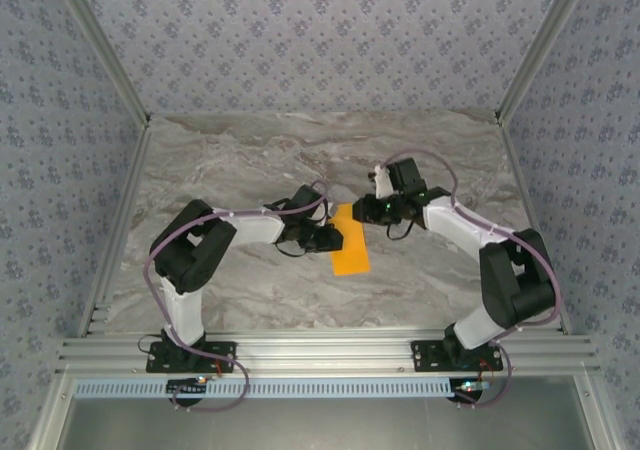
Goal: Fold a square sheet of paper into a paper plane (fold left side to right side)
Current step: Hold the square sheet of paper at the center of the table, then first fold the square sheet of paper in half at the center of the table.
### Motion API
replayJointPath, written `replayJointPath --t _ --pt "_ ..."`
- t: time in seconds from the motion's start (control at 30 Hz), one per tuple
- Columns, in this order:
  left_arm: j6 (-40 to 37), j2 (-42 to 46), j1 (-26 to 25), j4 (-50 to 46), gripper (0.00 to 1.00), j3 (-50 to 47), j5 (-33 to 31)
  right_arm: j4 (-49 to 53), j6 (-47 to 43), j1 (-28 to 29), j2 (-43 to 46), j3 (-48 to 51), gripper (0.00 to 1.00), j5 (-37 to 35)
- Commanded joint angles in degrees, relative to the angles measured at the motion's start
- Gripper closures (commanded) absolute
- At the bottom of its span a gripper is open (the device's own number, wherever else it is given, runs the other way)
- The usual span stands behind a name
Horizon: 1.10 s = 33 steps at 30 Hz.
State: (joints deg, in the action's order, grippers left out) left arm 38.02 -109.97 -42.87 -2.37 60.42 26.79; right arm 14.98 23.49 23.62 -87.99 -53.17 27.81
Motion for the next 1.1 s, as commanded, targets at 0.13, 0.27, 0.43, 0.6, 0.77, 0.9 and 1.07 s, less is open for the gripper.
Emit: replayJointPath --t 0.13,0.27,0.43,0.6,0.77,0.9,1.07 --pt "0.08 -0.97 -0.79 -2.2 0.8 -0.26 -1.58 3.06 1.7 4.6 -2.57 6.63 0.78 -0.42" --pt "-0.44 -0.6 -0.81 -3.62 0.8 1.03 -1.82 4.67 1.63 4.69 -6.16 6.84 0.79 -1.37" --pt "-0.73 -0.13 -0.86 -4.13 0.78 3.45 -1.46 6.79 0.82 4.77 -8.5 7.58 0.8 -3.3" --pt "-1.2 -0.92 -0.78 -4.84 0.75 5.97 -2.06 8.15 0.22 4.71 -9.0 8.16 0.8 -6.08" --pt "-3.46 -2.16 -0.23 -4.15 0.76 6.33 -5.44 9.1 -0.2 4.73 -9.65 7.76 0.81 -8.09" --pt "-4.16 -2.1 0.72 -2.43 0.76 5.21 -5.78 9.2 -0.12 4.71 -9.88 7.66 0.82 -8.95" --pt "-4.34 -3.21 2.06 -2.2 0.77 5.27 -6.73 9.52 -0.34 4.75 -10.48 7.72 0.82 -9.18"
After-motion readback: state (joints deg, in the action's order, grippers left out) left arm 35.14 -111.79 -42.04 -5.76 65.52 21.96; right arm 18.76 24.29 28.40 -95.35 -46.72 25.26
